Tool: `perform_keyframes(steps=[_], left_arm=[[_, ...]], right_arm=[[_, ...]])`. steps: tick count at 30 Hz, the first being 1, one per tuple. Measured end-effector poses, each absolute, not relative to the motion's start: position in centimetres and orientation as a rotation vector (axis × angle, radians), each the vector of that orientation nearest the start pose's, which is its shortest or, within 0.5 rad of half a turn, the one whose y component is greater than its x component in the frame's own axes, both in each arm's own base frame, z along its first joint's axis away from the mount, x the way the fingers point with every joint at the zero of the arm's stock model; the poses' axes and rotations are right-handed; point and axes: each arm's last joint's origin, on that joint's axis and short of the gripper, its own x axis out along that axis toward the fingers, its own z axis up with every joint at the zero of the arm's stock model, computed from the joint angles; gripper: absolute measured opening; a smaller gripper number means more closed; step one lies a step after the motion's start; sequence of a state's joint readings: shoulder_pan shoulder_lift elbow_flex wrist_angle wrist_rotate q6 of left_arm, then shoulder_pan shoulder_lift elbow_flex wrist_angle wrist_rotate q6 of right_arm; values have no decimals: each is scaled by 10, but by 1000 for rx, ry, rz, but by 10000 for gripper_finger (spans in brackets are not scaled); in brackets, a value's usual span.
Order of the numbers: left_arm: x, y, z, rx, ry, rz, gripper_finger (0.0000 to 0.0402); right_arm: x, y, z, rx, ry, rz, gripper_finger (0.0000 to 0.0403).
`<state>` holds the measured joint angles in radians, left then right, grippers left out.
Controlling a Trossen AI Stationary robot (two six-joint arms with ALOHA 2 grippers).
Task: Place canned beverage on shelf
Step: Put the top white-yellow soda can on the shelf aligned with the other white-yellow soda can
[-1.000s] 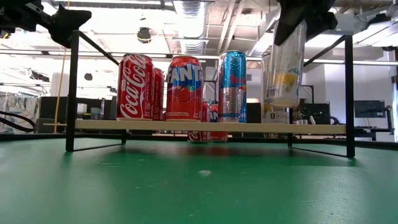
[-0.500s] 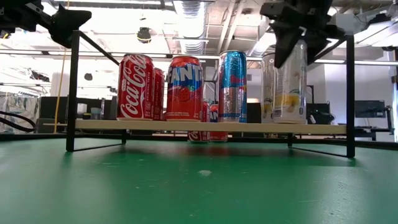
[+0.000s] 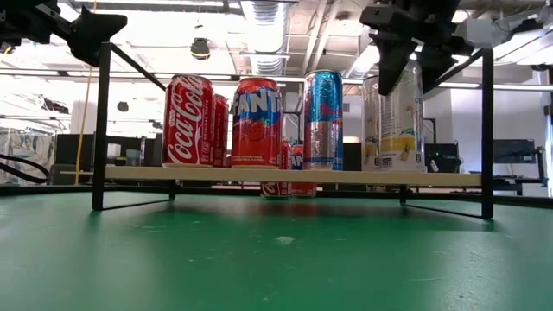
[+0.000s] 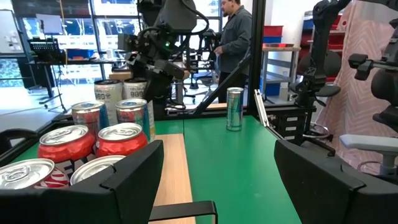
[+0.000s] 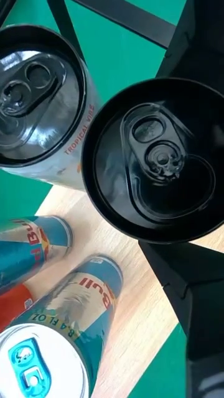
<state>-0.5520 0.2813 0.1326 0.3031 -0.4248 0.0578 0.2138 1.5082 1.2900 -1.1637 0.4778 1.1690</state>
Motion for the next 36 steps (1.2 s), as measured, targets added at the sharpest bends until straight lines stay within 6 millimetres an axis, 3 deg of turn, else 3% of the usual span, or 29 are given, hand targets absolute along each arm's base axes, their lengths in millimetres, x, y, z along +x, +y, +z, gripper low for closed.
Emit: perform_keyframes(steps=[6,17,36], left_arm=[[100,-48,214,-16,-140,-123,293],[100,-48,214,-15,-140,-123,293],[101,-48,214,-13,-133,-123,293]], right_arm=[[271,47,286,521,986,-870,339],[272,55,330,504,937,-789,336],[265,54,329,360,1052,-745,336]])
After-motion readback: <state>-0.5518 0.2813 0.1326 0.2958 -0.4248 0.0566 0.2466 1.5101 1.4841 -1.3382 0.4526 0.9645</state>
